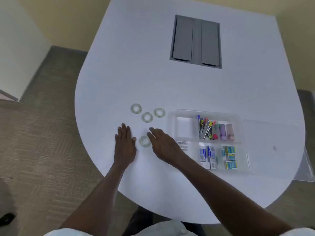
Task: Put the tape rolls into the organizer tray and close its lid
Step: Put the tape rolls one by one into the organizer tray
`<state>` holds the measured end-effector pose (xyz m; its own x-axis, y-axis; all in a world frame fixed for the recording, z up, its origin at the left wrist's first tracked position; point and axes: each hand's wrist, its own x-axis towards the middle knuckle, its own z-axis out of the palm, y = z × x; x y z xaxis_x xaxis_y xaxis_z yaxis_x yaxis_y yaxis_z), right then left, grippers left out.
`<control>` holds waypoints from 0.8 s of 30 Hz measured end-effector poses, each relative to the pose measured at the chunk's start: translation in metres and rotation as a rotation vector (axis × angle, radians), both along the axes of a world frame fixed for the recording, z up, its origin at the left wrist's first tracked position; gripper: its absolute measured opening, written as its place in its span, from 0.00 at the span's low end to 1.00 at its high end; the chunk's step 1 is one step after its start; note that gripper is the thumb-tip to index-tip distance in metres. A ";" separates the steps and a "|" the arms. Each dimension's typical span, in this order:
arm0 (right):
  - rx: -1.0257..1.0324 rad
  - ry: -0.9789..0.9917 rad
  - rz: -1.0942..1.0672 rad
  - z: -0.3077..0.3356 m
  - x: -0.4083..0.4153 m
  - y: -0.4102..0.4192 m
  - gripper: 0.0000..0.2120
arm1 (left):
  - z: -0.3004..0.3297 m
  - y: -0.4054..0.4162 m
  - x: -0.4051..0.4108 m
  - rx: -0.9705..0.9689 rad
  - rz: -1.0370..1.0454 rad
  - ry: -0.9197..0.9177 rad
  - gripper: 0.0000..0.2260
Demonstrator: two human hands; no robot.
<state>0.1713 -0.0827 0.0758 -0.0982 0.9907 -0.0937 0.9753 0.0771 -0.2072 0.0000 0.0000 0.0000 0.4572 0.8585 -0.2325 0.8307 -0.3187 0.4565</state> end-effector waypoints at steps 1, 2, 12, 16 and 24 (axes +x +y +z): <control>-0.026 0.004 -0.008 -0.009 -0.006 0.005 0.25 | -0.007 0.002 -0.001 0.038 0.001 0.024 0.26; -0.021 0.033 -0.021 -0.014 -0.011 0.010 0.25 | -0.011 0.005 -0.002 0.056 0.018 0.039 0.26; 0.036 0.123 -0.116 -0.031 -0.038 0.009 0.19 | -0.012 -0.010 0.006 0.214 0.057 0.057 0.26; 0.136 0.192 -0.225 -0.013 -0.039 0.015 0.23 | -0.010 -0.010 0.006 0.204 0.089 0.027 0.26; 0.443 0.367 -0.848 0.030 0.033 0.010 0.25 | -0.009 -0.010 0.008 0.214 0.124 0.017 0.27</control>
<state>0.2047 -0.0725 0.1056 0.7016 0.6862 0.1921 0.6269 -0.4662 -0.6243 0.0081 -0.0103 -0.0092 0.3424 0.9385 -0.0457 0.8766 -0.3016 0.3750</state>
